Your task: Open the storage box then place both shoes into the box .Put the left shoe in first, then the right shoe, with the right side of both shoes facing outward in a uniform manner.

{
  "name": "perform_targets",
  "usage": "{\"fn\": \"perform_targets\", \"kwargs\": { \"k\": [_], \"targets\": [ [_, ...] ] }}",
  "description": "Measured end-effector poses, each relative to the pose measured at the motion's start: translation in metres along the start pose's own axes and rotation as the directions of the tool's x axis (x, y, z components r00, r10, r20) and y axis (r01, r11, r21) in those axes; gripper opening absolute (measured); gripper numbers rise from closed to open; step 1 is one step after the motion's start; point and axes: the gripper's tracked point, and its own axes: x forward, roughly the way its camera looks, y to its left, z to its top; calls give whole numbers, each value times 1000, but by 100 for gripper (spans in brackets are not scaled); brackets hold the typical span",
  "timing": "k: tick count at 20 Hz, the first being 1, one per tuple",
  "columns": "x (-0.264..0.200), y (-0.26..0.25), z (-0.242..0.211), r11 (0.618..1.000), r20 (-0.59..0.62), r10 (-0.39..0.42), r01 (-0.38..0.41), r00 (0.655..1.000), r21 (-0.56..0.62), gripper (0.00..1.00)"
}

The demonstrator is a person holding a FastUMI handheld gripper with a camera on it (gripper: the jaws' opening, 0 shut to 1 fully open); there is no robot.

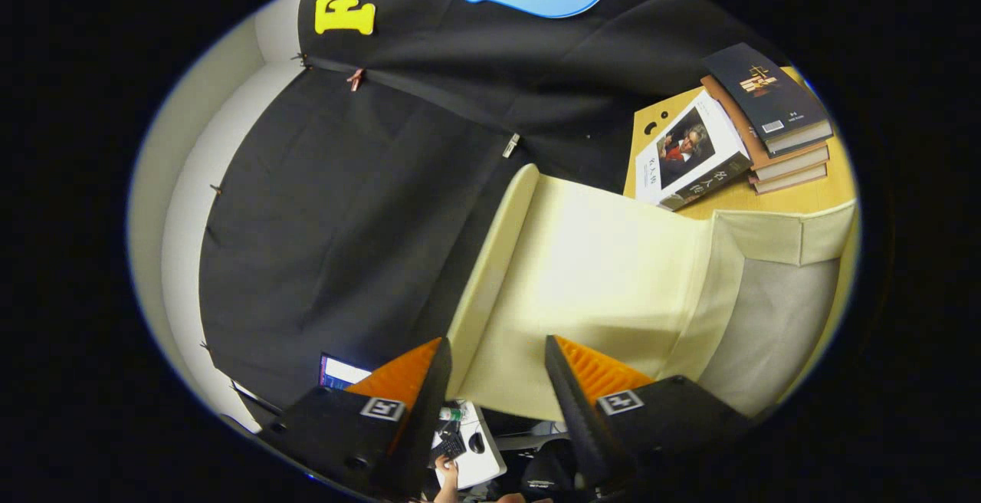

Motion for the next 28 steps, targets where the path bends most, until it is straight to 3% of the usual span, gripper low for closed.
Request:
{"fn": "perform_targets", "kwargs": {
  "k": [1,2,4,6,10,14,17,22,24,28],
  "targets": [
    [0,-2,-3,1000,-3,-9,9,1000,-13,86],
    [-2,-2,-4,1000,-3,-9,9,1000,-29,86],
    [-13,-3,0,998,28,-17,19,999,-66,96],
    [-32,-7,9,992,75,-39,48,996,-113,97],
    [-88,-43,34,953,192,-176,216,966,-212,97],
    [-158,-87,41,873,276,-326,400,904,-280,97],
    [-214,-120,38,780,321,-441,534,838,-324,97],
    [-296,-197,4,597,320,-656,729,684,-335,97],
    [-315,-228,-21,565,285,-713,765,641,-308,96],
    [-346,-289,-66,495,217,-808,831,548,-254,84]
  ]
}}
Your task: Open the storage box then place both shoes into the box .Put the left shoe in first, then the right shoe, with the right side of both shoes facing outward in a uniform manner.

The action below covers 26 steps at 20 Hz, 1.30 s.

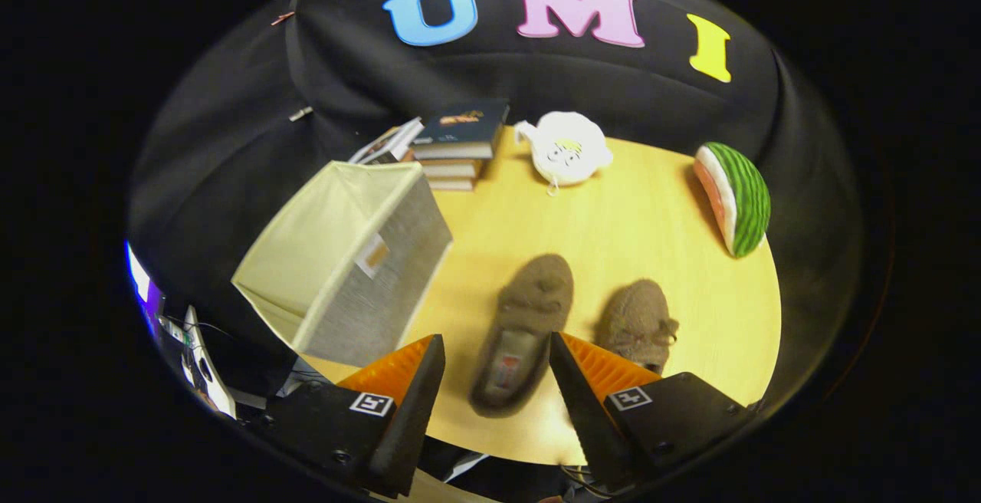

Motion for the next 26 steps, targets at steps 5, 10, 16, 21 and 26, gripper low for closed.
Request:
{"fn": "perform_targets", "kwargs": {
  "k": [5,10,16,21,26],
  "targets": [
    [56,-33,-31,995,-100,-68,74,993,61,70],
    [101,-32,-27,988,-133,-99,113,986,101,49],
    [118,-47,-15,950,-61,-218,226,974,215,28],
    [102,-46,-4,943,-49,-184,190,982,274,5],
    [69,-36,23,939,-18,-157,155,987,307,5]
  ]
}}
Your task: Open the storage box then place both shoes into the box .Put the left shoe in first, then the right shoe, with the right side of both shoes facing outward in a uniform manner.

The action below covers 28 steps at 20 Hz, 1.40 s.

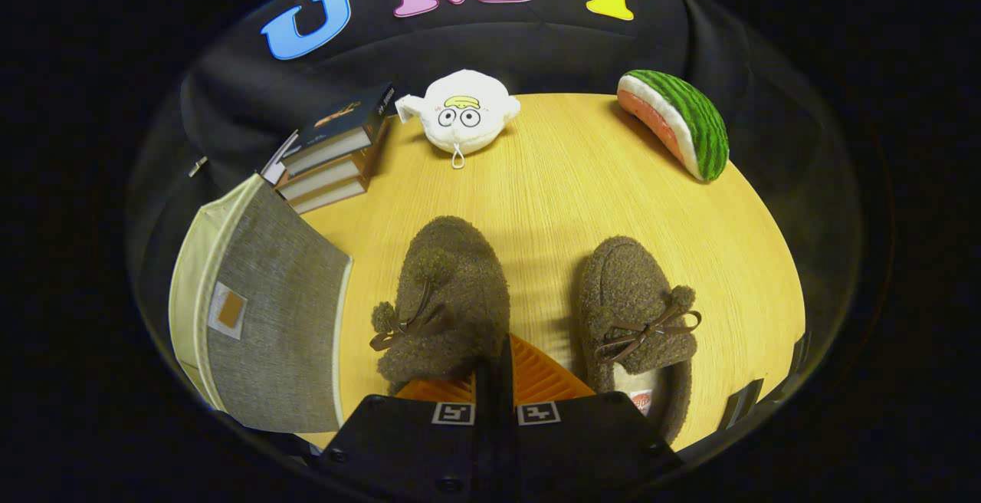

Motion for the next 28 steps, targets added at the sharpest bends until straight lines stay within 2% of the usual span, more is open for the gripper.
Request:
{"fn": "perform_targets", "kwargs": {
  "k": [5,11,15,23,28],
  "targets": [
    [-43,19,33,998,1,13,-13,1000,57,5],
    [-86,84,81,991,31,109,-111,994,80,5],
    [-97,141,89,977,-11,179,-176,984,116,5],
    [-61,227,37,979,-189,188,-168,964,120,5],
    [-27,258,8,986,-243,157,-136,957,99,6]
  ]
}}
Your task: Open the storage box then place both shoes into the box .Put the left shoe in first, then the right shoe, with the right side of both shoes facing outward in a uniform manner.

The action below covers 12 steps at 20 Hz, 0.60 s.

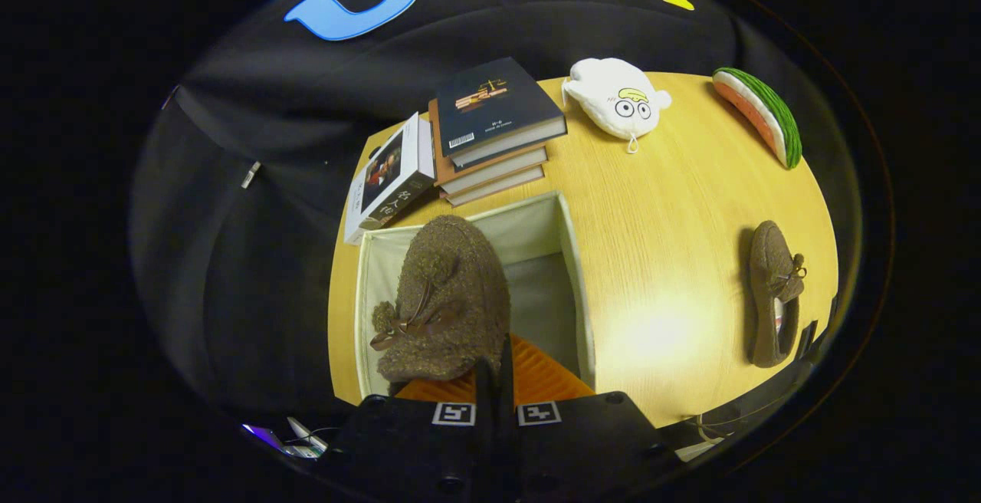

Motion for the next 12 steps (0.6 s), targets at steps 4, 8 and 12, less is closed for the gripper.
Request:
{"fn": "perform_targets", "kwargs": {
  "k": [4,8,12],
  "targets": [
    [21,15,-14,999,-26,-31,31,999,-17,6],
    [25,37,-21,1000,-62,-5,4,998,-6,8],
    [29,46,-26,999,-83,44,-45,996,-5,14]
  ]
}}
